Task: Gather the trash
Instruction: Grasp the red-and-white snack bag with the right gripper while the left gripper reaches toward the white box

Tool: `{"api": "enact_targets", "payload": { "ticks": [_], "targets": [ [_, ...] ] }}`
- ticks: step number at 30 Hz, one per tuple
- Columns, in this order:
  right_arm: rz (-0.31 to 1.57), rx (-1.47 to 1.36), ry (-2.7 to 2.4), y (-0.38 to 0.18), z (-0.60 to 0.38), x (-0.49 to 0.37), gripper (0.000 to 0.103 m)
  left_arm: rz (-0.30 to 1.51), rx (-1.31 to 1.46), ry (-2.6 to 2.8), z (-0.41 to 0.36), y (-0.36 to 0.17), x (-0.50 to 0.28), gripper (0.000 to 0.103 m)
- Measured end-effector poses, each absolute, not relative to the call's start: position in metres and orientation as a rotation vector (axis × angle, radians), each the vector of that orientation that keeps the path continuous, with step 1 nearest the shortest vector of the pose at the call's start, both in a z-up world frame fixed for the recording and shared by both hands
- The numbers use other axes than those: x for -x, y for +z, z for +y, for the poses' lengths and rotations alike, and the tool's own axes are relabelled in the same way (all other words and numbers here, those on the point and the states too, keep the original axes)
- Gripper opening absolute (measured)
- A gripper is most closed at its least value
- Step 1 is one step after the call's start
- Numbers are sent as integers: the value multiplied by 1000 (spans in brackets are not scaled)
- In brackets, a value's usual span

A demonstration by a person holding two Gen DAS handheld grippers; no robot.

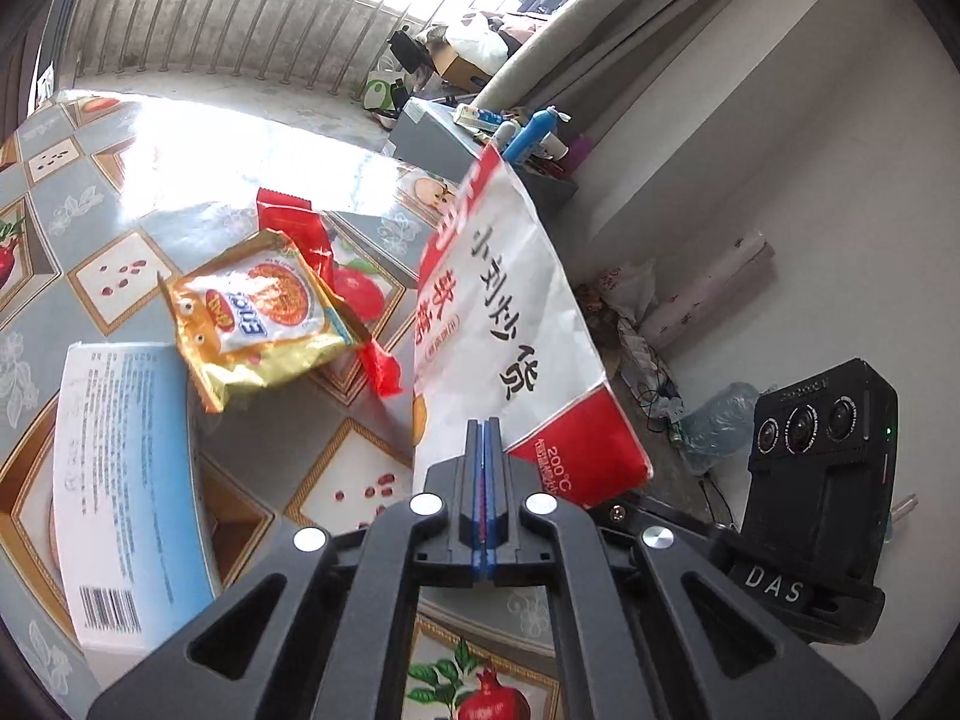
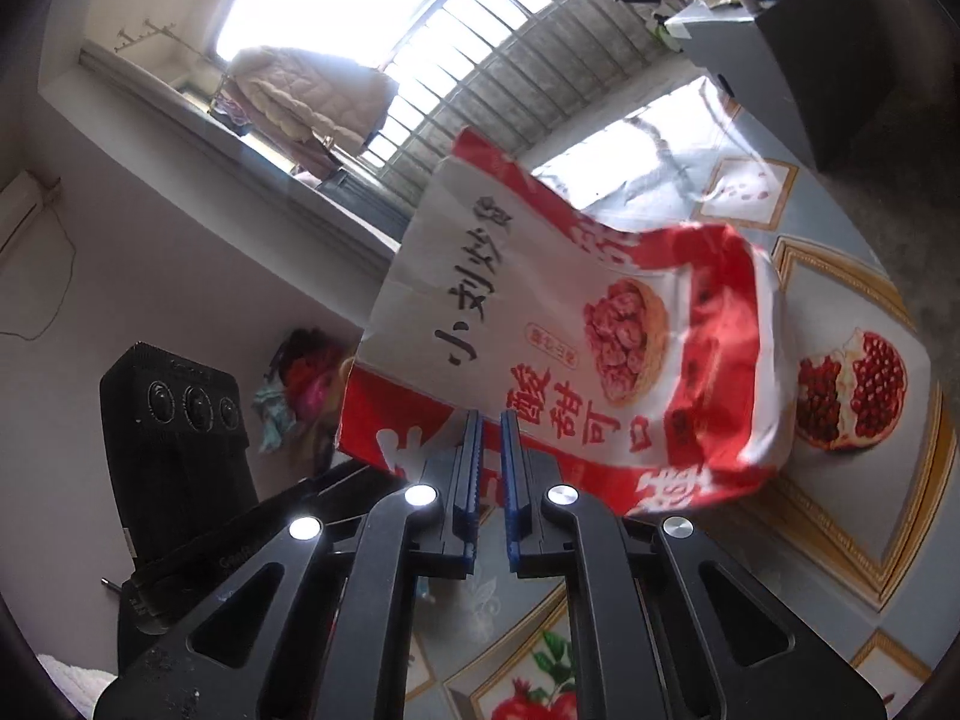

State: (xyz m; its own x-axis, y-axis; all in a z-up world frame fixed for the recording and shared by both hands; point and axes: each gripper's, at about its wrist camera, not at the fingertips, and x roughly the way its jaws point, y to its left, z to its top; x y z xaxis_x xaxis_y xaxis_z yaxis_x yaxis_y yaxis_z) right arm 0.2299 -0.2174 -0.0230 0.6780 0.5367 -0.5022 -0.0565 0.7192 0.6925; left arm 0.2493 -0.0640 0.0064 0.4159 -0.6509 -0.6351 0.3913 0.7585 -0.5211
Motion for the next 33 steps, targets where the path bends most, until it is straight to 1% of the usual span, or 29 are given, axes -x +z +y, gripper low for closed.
{"api": "enact_targets", "payload": {
  "ticks": [11,16,18,19,21,22,24,28,30,33],
  "targets": [
    [780,-690,384,-16,-191,-169,7,938,364,-713,-37,14,-165,0],
    [764,-672,319,-15,-197,-160,8,923,357,-703,-23,12,-155,3],
    [750,-651,288,-15,-201,-153,16,905,350,-655,-9,13,-152,3],
    [746,-625,262,-14,-199,-149,18,893,350,-633,-1,14,-153,7],
    [736,-550,218,-16,-195,-139,27,868,341,-578,15,16,-155,17],
    [732,-507,198,-17,-190,-134,30,861,336,-550,22,16,-157,19],
    [725,-418,180,-17,-180,-128,37,859,338,-512,34,14,-161,20],
    [716,-278,208,-23,-152,-113,43,850,341,-454,48,11,-169,20],
    [701,-208,218,-23,-137,-113,48,847,338,-435,52,10,-172,20],
    [692,-128,237,-23,-117,-118,51,856,349,-426,55,8,-175,20]
  ]
}}
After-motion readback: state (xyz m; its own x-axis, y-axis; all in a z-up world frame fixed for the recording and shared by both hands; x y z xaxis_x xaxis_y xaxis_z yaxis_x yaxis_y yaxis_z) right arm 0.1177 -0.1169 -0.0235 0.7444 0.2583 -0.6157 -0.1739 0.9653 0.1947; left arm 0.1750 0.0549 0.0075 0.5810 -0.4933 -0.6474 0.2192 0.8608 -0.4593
